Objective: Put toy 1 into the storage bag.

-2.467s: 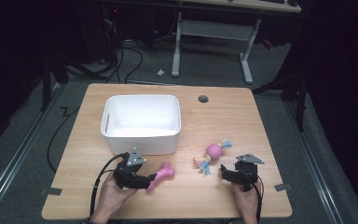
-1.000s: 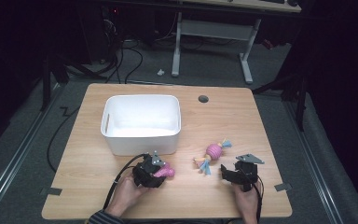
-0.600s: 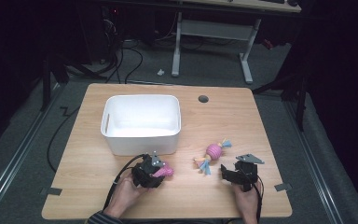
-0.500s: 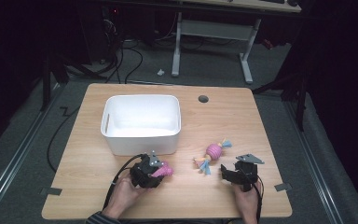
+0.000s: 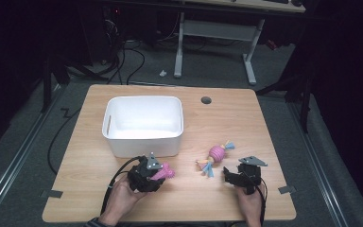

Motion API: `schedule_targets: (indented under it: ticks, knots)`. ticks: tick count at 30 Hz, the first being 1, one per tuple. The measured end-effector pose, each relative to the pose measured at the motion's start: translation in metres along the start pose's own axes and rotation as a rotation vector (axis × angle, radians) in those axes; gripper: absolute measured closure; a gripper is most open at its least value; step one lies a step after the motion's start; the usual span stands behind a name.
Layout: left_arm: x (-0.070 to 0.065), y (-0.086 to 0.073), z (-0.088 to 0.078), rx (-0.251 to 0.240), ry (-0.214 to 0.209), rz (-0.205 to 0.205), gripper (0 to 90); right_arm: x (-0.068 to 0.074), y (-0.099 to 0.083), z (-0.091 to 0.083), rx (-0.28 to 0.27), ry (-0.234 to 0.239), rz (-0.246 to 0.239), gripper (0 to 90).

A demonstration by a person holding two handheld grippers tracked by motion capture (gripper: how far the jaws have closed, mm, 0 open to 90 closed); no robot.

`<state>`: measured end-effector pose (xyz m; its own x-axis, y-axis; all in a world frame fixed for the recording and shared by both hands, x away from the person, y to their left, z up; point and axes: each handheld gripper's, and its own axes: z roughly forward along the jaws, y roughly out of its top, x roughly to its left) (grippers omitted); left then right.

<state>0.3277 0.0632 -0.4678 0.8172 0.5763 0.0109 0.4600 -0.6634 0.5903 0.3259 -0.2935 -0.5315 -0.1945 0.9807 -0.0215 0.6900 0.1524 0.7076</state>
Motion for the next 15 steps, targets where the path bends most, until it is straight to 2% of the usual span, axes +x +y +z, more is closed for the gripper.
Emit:
schedule_targets:
  ticks: [4,8,9,15]
  knots:
    - [-0.002,0.004,-0.007,0.015,0.027,0.018,59.0,0.000,0.000,0.000,0.000,0.001,0.002,15.8]
    - [-0.001,0.006,-0.015,0.008,0.029,0.009,58.9,0.000,0.000,0.000,-0.002,0.000,0.002,15.7]
    - [-0.001,0.006,-0.020,-0.016,0.037,0.003,58.9,0.000,0.000,0.000,-0.002,0.001,0.001,15.7]
    - [0.002,0.009,-0.035,-0.058,0.051,0.006,58.8,0.001,-0.001,-0.001,0.001,0.005,0.000,15.8]
